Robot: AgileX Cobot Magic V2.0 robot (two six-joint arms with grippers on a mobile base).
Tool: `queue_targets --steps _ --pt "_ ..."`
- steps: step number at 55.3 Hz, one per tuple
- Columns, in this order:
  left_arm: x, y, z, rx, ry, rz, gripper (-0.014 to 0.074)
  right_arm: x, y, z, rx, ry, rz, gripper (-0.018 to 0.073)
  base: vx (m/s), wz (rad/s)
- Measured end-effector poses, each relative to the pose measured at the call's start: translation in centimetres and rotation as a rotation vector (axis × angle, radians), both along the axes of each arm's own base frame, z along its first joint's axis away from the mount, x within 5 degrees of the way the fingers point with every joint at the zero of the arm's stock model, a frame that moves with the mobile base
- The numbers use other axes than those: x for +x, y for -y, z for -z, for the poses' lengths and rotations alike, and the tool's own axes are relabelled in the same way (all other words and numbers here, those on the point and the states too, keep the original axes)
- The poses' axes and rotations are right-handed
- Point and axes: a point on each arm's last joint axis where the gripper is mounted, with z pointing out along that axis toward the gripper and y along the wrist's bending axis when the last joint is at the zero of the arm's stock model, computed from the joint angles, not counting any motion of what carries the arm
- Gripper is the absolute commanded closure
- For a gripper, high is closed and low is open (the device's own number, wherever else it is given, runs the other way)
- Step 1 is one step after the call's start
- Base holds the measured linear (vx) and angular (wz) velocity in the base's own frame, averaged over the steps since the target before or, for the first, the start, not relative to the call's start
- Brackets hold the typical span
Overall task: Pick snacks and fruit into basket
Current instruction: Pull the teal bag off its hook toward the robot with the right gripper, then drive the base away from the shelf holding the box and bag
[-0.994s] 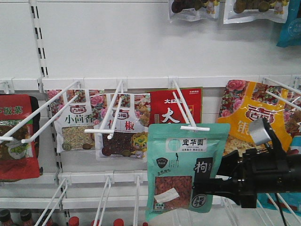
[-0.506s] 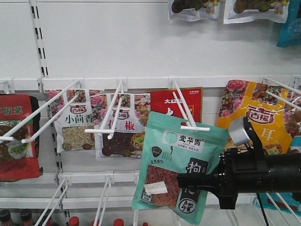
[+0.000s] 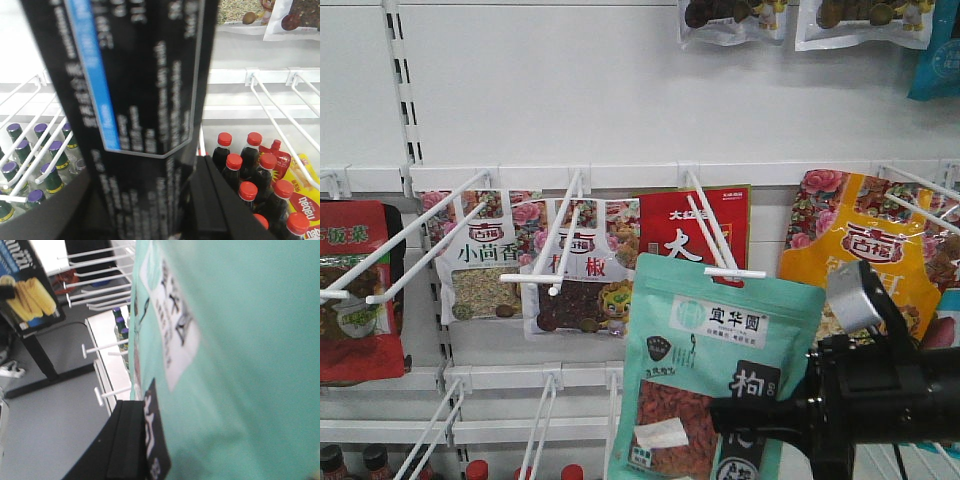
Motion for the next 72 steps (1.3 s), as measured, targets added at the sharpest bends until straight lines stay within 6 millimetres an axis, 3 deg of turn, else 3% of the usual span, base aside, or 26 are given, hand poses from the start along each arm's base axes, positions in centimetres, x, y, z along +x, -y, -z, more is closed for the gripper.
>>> queue_targets --steps 13,27,42,50,56,72 --pt "0.0 0.0 0.0 0.000 0.000 0.000 0.0595 -4.7 0.4 -1.8 -0.038 0.109 0.037 0.0568 0.00 0.00" --pt "0.0 0.0 0.0 0.000 0.000 0.000 0.0595 -9.1 1.0 -2.3 -0.126 0.187 0.093 0.0568 0.00 0.00" --pt "0.0 0.0 0.0 0.000 0.000 0.000 0.0595 -9.3 4.7 -2.0 -0.262 0.041 0.632 0.0568 0.00 0.00" --pt "0.0 0.0 0.0 0.000 0.000 0.000 0.0595 -10.2 6.4 -2.0 -0.318 -0.027 0.830 0.0568 0.00 0.00" --pt "0.0 0.0 0.0 0.000 0.000 0.000 0.0595 -11.0 6.5 -1.9 -0.323 -0.014 0.887 0.0568 0.00 0.00" --pt "0.0 0.0 0.0 0.000 0.000 0.000 0.0595 -13.1 5.5 0.0 -0.276 0.087 0.846 0.0568 0.00 0.00"
